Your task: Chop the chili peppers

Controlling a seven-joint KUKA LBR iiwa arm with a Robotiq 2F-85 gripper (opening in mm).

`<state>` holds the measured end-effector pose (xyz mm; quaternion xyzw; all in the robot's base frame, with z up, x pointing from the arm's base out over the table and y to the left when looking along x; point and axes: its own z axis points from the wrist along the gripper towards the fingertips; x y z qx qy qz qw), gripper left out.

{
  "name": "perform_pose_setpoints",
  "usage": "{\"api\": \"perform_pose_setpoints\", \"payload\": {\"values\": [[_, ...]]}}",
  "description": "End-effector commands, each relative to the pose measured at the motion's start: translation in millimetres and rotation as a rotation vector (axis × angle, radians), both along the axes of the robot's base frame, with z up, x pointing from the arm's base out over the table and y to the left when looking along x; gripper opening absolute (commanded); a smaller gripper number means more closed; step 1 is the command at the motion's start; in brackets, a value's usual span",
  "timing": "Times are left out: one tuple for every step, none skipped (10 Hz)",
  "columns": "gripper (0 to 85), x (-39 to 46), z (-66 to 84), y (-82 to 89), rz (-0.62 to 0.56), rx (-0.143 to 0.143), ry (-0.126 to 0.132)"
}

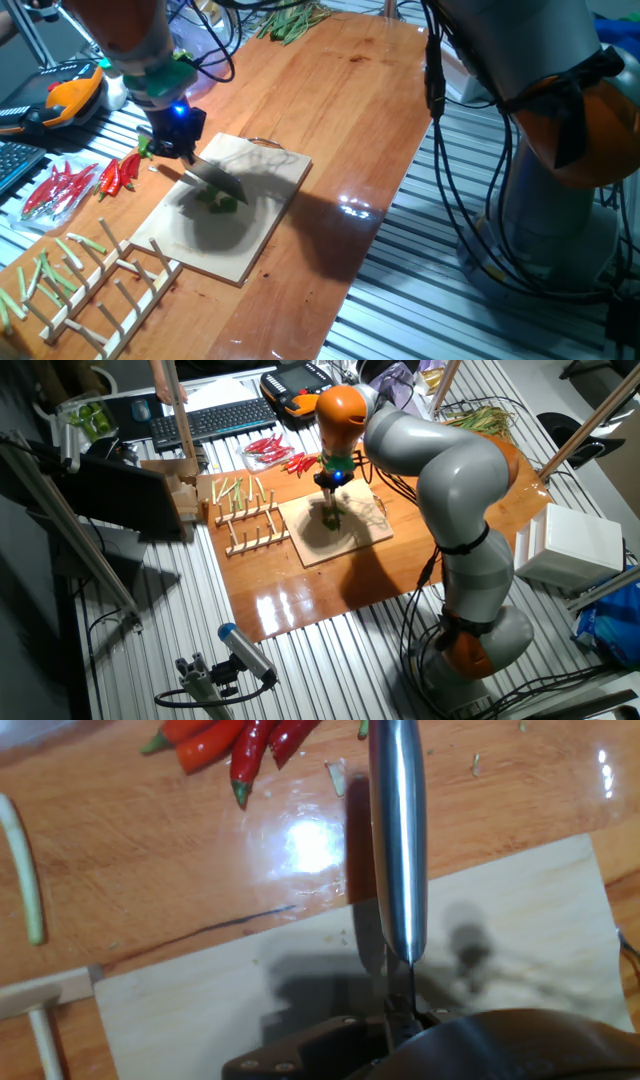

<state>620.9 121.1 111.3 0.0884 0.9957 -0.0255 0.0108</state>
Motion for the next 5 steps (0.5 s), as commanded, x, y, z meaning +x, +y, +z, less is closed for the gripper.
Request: {"api": "perform_pose_setpoints", "payload": {"values": [[0.0,-2.2,-3.3,-0.4,0.005,0.007,0.001],[0.0,-5.0,-7.4,-1.4,0.005,0.013,0.001],[0.0,-8.2,-12.7,-2.6,0.01,0.017,-0.006],[0.0,-11.1,-18.9,-1.6,0.01,0.017,-0.018],[0.0,-12.7,-22.0,-0.1,0.007,0.019,-0.023]]}}
